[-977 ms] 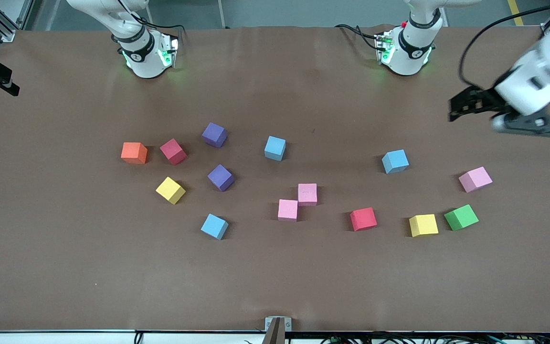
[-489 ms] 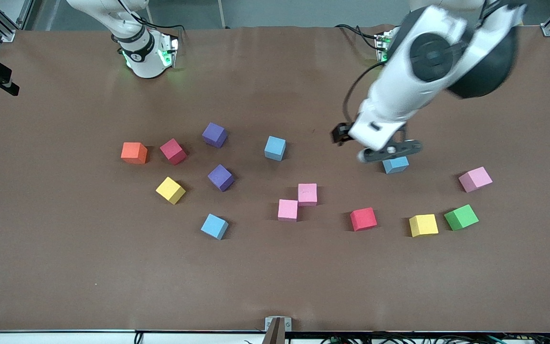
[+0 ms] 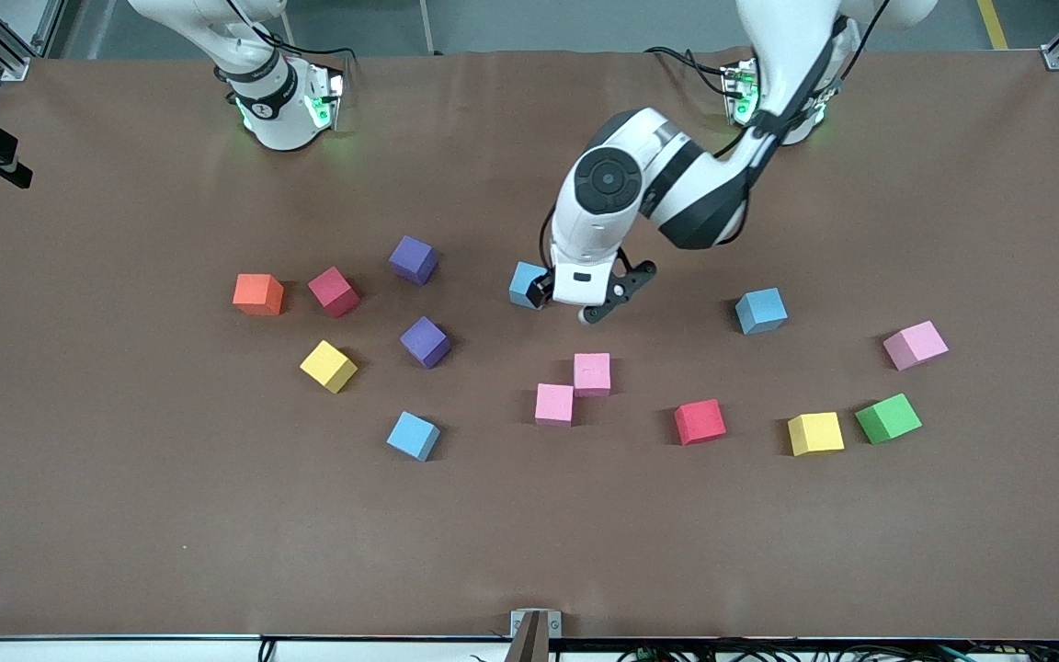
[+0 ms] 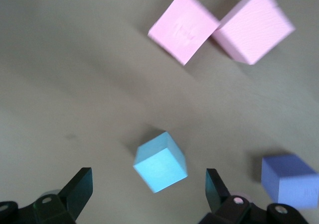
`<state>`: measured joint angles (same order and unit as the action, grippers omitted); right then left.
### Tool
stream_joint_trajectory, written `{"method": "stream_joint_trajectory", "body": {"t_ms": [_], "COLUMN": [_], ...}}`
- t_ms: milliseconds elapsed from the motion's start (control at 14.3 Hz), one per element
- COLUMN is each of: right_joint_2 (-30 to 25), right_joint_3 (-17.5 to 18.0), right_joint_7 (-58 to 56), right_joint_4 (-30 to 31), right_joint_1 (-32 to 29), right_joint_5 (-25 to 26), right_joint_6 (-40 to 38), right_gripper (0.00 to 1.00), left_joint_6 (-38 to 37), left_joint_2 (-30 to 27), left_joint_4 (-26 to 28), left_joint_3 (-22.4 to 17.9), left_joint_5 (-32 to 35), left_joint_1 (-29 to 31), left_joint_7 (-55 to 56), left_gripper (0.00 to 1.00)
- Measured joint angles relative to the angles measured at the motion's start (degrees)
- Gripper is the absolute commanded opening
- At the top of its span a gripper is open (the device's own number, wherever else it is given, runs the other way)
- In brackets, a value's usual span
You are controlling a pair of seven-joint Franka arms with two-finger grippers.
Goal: Arrange 11 blocks into digit 3
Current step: 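Grasp the light blue cube with the left gripper and lift it, then carry the blue cube with the left gripper while the right gripper reaches purple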
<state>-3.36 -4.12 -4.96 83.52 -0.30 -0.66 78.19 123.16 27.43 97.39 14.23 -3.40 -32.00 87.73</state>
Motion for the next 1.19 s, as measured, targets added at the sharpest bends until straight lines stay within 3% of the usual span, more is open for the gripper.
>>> {"method": "stream_joint_trajectory", "body": {"t_ms": [279, 558, 1047, 1186], "right_joint_2": [3.5, 7.9, 12.6, 13.4], "right_joint_3": [-0.2, -0.4, 0.1, 0.4], "right_joint_7": [-0.1, -1.5, -0.1, 5.2], "right_joint_4": [0.1, 0.2, 0.3, 0.5], "right_joint_1": [-0.4, -2.4, -2.2, -1.2], "right_joint_5": [0.0, 0.9, 1.1, -1.3], "right_joint_6": [1.1, 4.3, 6.0, 7.1], "right_gripper": [1.00, 1.00, 1.00, 1.00], "left_joint_6": [12.5, 15.2, 17.4, 18.8], "left_joint_2": [3.7, 5.1, 7.3, 8.1], "left_joint_4": [6.3, 8.4, 8.7, 8.7], "left_joint_3": [-0.1, -0.1, -0.1, -0.1], "left_joint_5": [4.2, 9.2, 10.3, 10.9], "left_joint_1": [-3.0, -5.0, -6.7, -7.3], "left_joint_7": [19.2, 32.8, 37.4, 37.4], "left_gripper": [1.00, 1.00, 1.00, 0.86]}}
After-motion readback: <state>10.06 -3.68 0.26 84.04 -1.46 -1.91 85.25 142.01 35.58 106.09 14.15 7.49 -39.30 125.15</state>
